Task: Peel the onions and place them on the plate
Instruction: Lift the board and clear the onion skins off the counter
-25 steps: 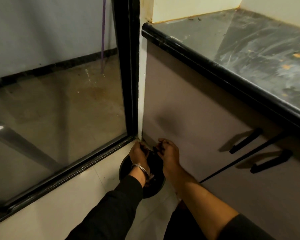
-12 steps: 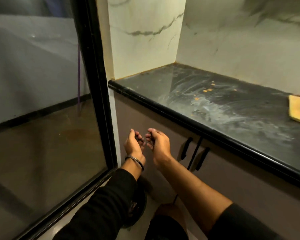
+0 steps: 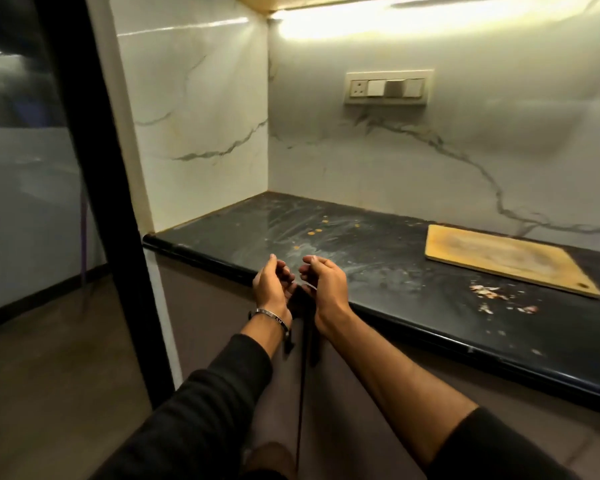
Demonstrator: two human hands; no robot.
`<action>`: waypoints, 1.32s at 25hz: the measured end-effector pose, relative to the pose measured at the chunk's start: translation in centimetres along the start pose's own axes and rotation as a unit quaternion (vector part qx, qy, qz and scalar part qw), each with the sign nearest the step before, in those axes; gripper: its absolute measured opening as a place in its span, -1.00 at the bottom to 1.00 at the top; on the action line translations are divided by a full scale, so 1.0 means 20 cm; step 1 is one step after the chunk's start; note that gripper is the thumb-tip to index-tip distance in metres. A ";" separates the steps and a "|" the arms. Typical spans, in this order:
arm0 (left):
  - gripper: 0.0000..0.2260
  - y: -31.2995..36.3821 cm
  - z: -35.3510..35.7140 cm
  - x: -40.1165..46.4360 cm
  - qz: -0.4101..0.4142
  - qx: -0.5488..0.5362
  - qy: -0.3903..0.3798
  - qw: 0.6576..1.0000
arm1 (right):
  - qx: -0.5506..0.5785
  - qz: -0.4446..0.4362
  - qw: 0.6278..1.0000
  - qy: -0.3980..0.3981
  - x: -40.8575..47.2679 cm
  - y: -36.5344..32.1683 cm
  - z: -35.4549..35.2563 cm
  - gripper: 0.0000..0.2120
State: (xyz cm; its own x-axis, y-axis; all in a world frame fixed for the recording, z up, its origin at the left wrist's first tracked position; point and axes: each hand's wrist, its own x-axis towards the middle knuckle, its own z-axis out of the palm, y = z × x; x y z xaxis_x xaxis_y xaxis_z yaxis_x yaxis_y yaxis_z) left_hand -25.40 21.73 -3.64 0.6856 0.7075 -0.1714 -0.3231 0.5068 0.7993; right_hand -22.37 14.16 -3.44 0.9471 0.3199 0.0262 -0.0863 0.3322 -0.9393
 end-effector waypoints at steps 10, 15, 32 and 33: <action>-0.82 -0.51 0.75 -0.36 0.047 0.294 -0.268 0.916 | -0.110 -0.101 0.966 0.210 0.01 -0.43 -0.94 -0.83; 0.06 -0.85 0.91 -0.53 0.175 0.762 -0.334 0.526 | -0.358 -0.102 0.864 0.338 -0.02 -0.62 -1.47 -0.86; -0.24 -1.13 1.38 -0.40 0.230 0.675 -0.502 0.490 | -0.509 -0.044 0.785 0.350 0.00 -0.63 -1.97 -0.70; -0.30 -1.10 1.37 -0.40 0.209 0.625 -0.535 0.528 | -0.529 -0.036 0.779 0.335 0.01 -0.62 -1.97 -0.65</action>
State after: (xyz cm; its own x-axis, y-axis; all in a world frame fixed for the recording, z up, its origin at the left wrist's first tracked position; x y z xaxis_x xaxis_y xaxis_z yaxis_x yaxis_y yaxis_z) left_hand -5.89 -8.69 -4.09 0.9169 -0.3947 0.0593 -0.3681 -0.7787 0.5081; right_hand -8.84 -24.83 -5.19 0.9167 -0.3191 0.2404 -0.0580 -0.7018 -0.7100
